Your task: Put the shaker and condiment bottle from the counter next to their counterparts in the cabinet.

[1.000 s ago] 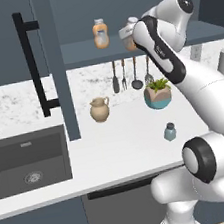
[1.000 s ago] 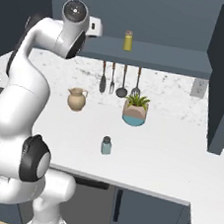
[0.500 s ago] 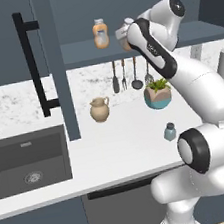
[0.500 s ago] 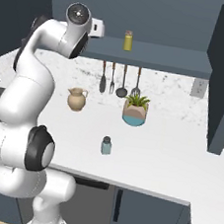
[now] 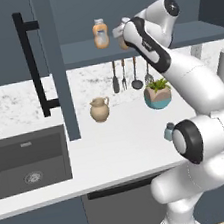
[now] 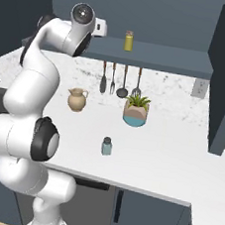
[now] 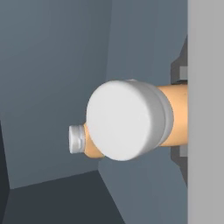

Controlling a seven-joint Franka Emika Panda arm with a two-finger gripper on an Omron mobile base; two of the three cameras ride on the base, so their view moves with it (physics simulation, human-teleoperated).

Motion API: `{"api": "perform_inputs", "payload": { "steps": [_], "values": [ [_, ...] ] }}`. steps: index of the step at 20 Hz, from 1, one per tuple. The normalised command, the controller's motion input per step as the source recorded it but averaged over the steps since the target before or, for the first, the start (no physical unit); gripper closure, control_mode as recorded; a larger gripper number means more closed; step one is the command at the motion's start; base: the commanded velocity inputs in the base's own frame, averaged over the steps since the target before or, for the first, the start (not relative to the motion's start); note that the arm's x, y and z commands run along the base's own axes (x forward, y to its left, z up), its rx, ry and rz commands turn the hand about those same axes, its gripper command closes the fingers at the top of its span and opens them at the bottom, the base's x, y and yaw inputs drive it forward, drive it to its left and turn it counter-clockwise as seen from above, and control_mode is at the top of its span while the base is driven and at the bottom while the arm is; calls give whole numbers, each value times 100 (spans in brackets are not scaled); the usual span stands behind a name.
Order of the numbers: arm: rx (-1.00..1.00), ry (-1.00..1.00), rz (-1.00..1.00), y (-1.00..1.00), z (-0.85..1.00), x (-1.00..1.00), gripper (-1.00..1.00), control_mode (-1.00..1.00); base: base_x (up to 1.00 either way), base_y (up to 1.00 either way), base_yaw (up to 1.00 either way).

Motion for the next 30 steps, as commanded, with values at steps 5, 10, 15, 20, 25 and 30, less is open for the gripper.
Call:
{"api": "perform_inputs", "payload": {
  "steps": [5,10,15,20,25,30],
  "values": [
    [1,0,0,0,-5,24,100,-100,0,0,0],
    [1,0,0,0,-4,27,100,-100,0,0,0],
    [1,0,0,0,0,30,100,-100,0,0,0],
    [2,0,0,0,0,29,100,-100,0,0,0],
    [1,0,0,0,-2,26,100,-100,0,0,0],
    [0,0,0,0,-15,10,-100,-100,0,0,0]
  ]
}}
